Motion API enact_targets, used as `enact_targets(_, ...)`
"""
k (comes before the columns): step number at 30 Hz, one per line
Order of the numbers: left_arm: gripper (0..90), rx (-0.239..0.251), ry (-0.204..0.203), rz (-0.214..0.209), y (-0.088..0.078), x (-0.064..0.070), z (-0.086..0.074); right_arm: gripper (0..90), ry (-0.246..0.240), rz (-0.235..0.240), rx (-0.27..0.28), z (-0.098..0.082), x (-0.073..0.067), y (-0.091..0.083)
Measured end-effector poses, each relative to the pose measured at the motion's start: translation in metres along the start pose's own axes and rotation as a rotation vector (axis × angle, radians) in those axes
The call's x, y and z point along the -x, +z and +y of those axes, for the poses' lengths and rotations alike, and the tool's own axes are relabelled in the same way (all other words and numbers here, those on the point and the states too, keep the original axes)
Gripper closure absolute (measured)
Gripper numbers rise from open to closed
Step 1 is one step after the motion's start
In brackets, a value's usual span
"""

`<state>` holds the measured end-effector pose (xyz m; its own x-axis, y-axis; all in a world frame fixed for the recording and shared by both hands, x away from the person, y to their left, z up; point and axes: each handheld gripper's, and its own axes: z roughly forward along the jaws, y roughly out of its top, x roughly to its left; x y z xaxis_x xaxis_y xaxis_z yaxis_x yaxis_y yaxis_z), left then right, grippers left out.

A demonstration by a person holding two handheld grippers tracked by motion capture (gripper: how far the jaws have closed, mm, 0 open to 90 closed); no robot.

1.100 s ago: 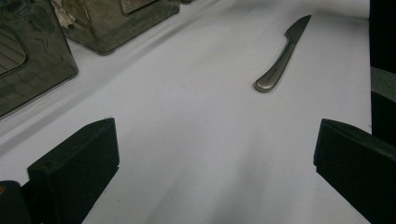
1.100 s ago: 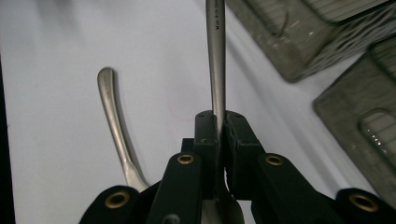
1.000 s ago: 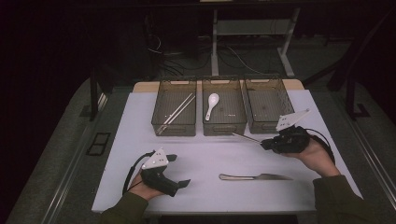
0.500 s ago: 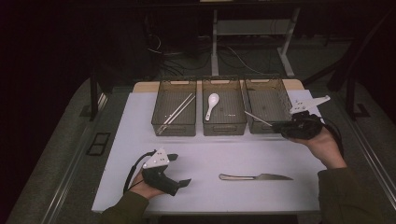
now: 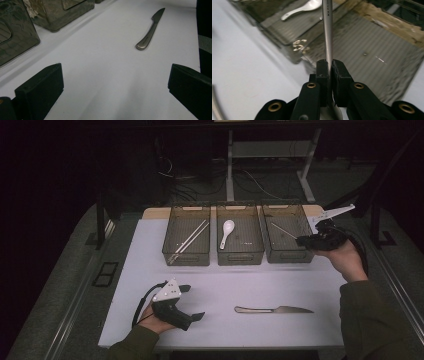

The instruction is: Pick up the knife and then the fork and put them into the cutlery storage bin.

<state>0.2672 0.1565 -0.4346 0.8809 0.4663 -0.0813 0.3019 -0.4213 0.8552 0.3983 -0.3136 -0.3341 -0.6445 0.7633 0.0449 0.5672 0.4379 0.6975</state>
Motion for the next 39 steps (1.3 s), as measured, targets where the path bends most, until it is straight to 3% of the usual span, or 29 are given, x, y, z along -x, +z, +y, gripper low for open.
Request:
enact_targets(12, 0.0, 0.002, -0.001, -0.004, 0.000, 0.001, 0.000, 84.2, 0.073, -0.060, -0.064, 0.020, 0.031, 0.027)
enact_targets(21, 0.0, 0.000, 0.004, -0.007, 0.001, 0.001, 0.000, 84.2, 0.119, -0.062, -0.118, 0.020, 0.045, 0.056)
enact_targets(32, 0.0, 0.001, 0.005, -0.007, 0.001, 0.001, 0.001, 83.3, 0.109, -0.079, -0.192, 0.017, 0.045, 0.087)
enact_targets(39, 0.0, 0.000, 0.008, -0.007, 0.001, 0.001, 0.001, 68.6, 0.116, -0.050, -0.143, 0.018, 0.044, 0.082)
